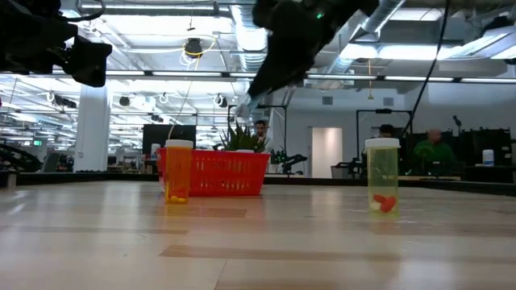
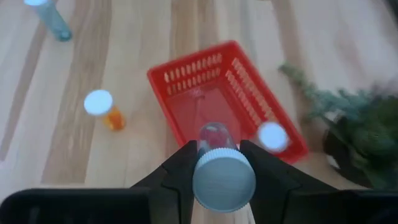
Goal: Pick and place pill bottles into a basket
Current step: Put the right blue pill bottle into the red bin
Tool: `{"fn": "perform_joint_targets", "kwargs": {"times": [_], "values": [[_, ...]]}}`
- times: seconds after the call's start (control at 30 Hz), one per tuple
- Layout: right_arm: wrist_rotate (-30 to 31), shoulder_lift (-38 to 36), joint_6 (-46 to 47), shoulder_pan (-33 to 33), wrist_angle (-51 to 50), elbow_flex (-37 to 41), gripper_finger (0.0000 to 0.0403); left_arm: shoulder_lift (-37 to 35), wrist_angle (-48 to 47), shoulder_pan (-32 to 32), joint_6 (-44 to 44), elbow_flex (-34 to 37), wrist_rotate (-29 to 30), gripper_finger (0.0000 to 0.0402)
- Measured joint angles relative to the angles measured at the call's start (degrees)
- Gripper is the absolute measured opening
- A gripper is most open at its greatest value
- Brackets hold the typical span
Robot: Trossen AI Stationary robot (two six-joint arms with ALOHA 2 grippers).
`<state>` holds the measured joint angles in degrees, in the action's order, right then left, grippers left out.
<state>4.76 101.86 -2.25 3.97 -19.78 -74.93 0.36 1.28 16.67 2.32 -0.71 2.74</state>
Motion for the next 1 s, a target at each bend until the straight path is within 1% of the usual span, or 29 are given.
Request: {"fn": "perform_joint_targets", "kwargs": {"times": [0.2, 0.37, 0.53, 0.6, 1.0], "values": [[-3.51, 5.55, -1.56, -0.98, -2.75, -4.24, 0.0111, 0.05, 0.00, 0.00, -0.34, -0.02, 0.00, 0.0222], [-3.70, 8.80, -2.94, -1.12, -7.47, -7.32, 0.0109, 0.09, 0.00, 0.01, 0.10, -0.02, 0.00, 0.0222], [-4.99, 11.05, -4.47, -1.12, -9.42, -9.89, 0.0109, 0.11, -0.01, 0.02, -0.33, -0.01, 0.00, 0.0222], [-4.94, 11.28, -5.60, -1.22, -10.59, -10.08, 0.0109, 0.13, 0.00, 0.02, 0.17, -0.02, 0.00, 0.0222], [-4.88, 11.17, -8.56, -3.41, -9.79, -10.17, 0.0109, 0.13, -0.02, 0.01, -0.30, -0.01, 0.00, 0.0222]]}}
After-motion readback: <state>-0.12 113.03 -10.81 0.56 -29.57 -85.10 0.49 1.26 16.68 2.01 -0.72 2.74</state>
